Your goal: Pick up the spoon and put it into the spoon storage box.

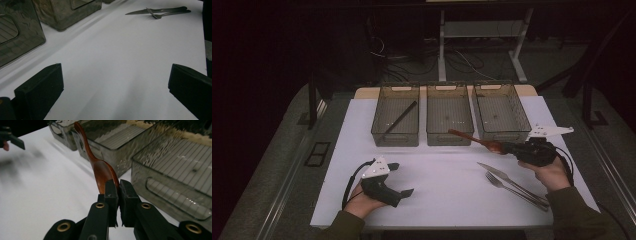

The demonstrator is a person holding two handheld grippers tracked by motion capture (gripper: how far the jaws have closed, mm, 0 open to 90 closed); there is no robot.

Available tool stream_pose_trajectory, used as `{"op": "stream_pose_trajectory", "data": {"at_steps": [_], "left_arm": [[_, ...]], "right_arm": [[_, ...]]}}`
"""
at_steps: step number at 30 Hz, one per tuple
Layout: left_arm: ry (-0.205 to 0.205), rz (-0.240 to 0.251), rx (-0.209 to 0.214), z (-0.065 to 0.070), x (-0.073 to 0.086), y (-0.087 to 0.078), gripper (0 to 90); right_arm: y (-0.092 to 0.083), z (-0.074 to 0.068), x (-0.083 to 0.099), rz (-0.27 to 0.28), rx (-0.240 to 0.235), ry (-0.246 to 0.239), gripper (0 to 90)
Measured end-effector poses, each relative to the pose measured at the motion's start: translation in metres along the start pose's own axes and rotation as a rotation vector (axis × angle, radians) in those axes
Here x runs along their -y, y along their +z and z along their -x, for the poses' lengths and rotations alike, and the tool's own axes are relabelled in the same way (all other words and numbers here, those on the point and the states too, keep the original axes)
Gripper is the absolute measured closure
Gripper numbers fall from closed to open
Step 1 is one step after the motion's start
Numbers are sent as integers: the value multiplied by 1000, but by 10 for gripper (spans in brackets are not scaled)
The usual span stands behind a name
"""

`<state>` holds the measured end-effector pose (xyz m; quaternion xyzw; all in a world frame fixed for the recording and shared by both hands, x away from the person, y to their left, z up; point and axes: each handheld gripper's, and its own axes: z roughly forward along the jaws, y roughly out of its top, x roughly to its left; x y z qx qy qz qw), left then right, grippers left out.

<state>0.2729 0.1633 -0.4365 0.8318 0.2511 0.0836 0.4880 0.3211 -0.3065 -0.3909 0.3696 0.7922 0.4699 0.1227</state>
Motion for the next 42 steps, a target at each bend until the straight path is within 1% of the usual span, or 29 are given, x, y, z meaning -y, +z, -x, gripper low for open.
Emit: {"op": "stream_pose_trajectory", "data": {"at_steps": [6,8,13,22,30,35,37,39,42], "left_arm": [[-2,-1,-1,0,0,0,0],[-2,-1,0,0,0,0,0],[-5,2,0,0,0,0,0],[-9,9,1,0,0,0,0],[-10,15,8,0,-1,0,0],[-10,20,10,0,-1,-1,0],[-9,21,11,0,-1,-1,0],[-9,21,12,0,-1,-1,0],[-9,21,14,0,-1,-1,0]], "right_arm": [[0,-1,-13,23,68,4,840],[2,-1,-17,29,92,21,840],[7,-4,-29,29,138,31,840],[21,0,-41,45,167,50,840],[44,1,-63,31,208,34,840],[62,-1,-78,12,219,37,840],[71,-3,-82,0,231,37,839],[79,-4,-85,-9,230,35,839],[90,-6,-87,-33,244,33,839]]}}
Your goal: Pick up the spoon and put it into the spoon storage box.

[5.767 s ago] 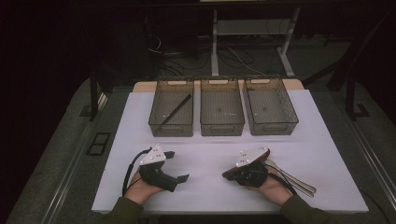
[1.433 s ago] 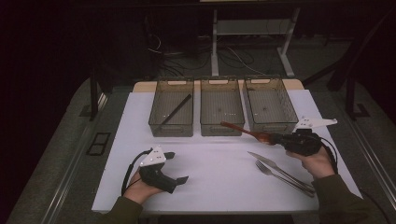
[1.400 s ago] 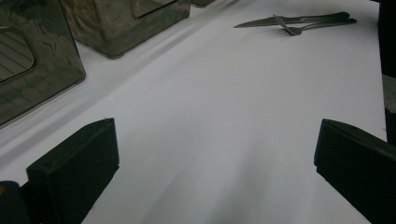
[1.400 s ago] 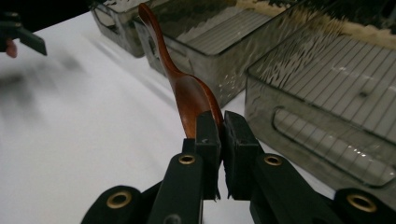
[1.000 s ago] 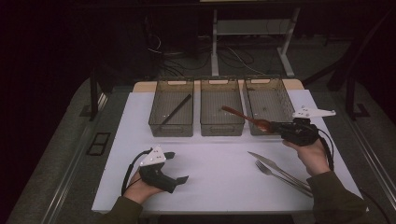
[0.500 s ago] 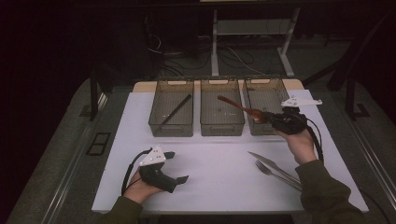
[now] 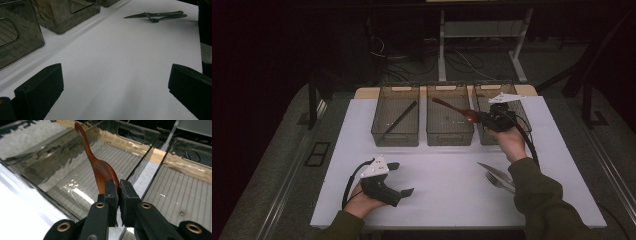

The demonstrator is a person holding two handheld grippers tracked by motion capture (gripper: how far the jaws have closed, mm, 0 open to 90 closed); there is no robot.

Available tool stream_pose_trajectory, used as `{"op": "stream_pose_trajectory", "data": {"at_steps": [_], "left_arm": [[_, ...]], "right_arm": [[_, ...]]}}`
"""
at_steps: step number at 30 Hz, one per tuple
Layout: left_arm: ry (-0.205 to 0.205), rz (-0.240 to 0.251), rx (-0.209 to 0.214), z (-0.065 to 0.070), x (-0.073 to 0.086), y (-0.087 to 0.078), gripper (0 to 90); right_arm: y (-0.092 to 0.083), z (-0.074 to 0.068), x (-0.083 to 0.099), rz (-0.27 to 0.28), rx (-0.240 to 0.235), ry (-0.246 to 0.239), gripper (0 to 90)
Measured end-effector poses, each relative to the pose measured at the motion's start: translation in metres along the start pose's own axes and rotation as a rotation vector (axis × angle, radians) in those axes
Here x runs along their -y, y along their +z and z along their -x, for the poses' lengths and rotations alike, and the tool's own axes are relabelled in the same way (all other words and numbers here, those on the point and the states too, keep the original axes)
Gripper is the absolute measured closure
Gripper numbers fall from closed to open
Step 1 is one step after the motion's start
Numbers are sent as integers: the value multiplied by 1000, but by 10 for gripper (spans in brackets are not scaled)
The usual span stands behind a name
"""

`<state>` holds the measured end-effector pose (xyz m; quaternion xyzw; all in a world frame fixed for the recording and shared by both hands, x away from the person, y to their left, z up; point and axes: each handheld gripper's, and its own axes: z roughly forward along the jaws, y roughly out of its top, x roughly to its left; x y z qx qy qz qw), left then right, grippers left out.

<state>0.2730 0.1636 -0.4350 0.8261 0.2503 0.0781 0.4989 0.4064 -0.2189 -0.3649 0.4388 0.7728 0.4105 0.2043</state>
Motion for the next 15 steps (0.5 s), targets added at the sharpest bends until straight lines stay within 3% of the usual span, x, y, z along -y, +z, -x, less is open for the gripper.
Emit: {"op": "stream_pose_trajectory", "data": {"at_steps": [6,15], "left_arm": [[1,-1,2,0,0,0,0],[4,-3,2,0,0,0,0]], "right_arm": [[14,-7,-1,-19,20,-13,838],[24,-14,2,-39,-8,-5,830]]}}
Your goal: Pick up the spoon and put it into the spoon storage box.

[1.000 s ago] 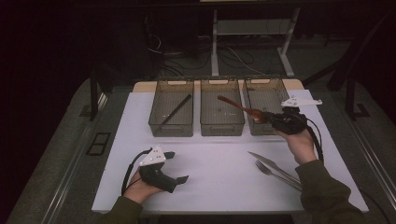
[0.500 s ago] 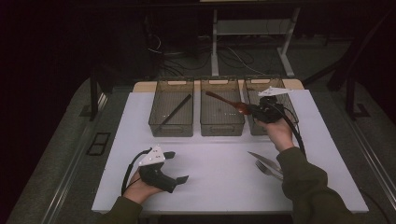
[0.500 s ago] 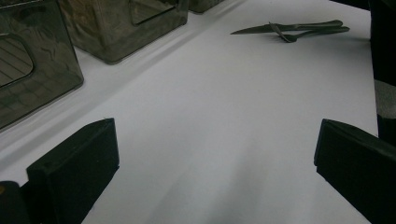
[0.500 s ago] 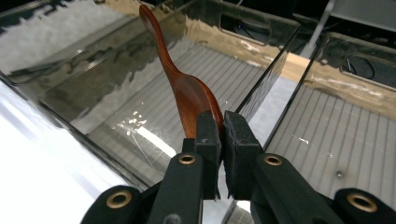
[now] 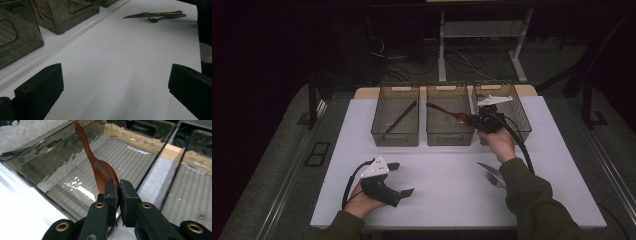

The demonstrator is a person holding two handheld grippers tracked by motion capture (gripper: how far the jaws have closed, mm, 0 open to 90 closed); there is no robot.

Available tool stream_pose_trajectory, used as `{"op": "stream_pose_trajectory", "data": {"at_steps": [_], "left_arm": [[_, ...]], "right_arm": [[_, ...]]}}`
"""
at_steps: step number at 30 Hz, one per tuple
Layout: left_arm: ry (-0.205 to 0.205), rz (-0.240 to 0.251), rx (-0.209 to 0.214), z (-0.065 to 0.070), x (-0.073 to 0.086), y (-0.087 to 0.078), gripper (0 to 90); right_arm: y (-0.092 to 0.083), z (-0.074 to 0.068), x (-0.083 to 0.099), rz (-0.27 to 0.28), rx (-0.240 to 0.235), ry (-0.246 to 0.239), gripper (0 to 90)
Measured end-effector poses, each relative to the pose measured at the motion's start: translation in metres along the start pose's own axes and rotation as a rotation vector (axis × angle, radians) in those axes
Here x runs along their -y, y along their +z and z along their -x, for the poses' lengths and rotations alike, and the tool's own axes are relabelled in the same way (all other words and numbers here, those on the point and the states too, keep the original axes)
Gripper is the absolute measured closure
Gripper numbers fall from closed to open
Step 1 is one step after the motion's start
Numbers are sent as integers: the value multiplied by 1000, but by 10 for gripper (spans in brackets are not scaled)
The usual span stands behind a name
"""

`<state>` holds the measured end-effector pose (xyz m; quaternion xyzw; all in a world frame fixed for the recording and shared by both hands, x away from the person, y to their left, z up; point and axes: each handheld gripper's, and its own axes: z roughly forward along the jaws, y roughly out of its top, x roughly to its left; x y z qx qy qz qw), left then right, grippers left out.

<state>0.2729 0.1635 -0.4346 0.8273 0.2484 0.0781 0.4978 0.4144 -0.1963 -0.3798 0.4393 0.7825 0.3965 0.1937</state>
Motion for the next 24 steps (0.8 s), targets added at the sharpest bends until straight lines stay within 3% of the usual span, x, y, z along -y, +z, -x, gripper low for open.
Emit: {"op": "stream_pose_trajectory", "data": {"at_steps": [5,14,24], "left_arm": [[-1,1,0,0,0,0,0],[-1,2,0,0,0,0,0],[-2,-1,0,0,0,0,0]], "right_arm": [[1,-2,1,-16,-12,-15,823],[-1,-1,3,-5,-40,-14,703],[-17,8,7,26,-124,2,519]]}}
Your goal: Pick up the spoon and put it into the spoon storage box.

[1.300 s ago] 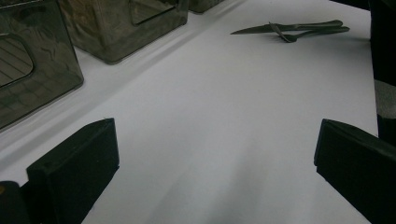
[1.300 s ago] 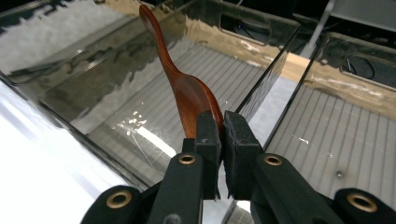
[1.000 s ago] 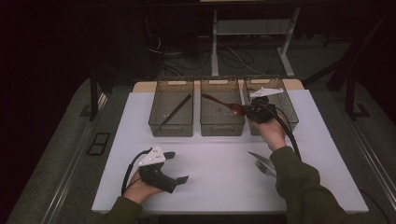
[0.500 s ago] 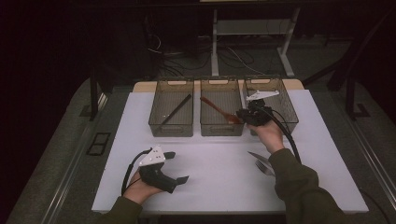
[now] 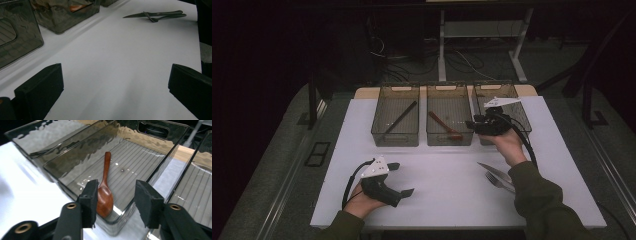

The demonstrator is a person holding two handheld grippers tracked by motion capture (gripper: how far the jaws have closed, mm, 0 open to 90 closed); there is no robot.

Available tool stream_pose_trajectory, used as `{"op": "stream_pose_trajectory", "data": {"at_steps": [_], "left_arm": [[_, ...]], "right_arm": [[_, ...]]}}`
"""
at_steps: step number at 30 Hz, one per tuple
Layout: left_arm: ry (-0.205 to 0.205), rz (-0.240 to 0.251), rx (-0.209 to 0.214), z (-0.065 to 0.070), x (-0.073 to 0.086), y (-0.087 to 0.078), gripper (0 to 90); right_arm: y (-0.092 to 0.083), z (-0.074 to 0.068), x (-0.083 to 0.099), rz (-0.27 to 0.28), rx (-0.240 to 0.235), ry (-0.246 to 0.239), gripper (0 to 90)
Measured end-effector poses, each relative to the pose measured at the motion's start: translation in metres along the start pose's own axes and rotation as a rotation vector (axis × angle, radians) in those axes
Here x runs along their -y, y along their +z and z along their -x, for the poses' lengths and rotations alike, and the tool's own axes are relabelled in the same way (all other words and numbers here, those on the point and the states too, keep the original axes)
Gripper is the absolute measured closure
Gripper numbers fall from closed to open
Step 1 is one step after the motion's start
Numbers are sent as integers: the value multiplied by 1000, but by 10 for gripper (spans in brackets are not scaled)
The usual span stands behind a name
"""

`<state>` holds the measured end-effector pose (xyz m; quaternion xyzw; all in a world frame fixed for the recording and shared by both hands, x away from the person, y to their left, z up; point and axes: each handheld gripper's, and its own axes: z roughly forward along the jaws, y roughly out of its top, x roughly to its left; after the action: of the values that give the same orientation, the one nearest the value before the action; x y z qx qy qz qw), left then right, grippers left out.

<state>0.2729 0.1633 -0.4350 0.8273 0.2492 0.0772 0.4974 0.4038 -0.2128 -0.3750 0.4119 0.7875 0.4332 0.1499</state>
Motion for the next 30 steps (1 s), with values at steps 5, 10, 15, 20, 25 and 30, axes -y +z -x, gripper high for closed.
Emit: {"op": "stream_pose_trajectory", "data": {"at_steps": [5,10,15,20,25,30], "left_arm": [[-2,0,0,0,0,0,0],[-3,-4,0,0,0,0,0],[-4,-5,-1,0,0,1,0],[-7,-6,-2,-1,1,1,0],[-4,-5,-3,0,1,0,0],[-1,-3,-3,0,1,0,0]], "right_arm": [[-13,5,5,11,-38,-8,462],[-28,8,13,22,-65,-4,420],[-40,9,24,29,-82,-17,365],[-50,6,35,35,-119,-37,368],[-58,5,46,22,-132,-39,362],[-67,7,59,-18,-134,-33,351]]}}
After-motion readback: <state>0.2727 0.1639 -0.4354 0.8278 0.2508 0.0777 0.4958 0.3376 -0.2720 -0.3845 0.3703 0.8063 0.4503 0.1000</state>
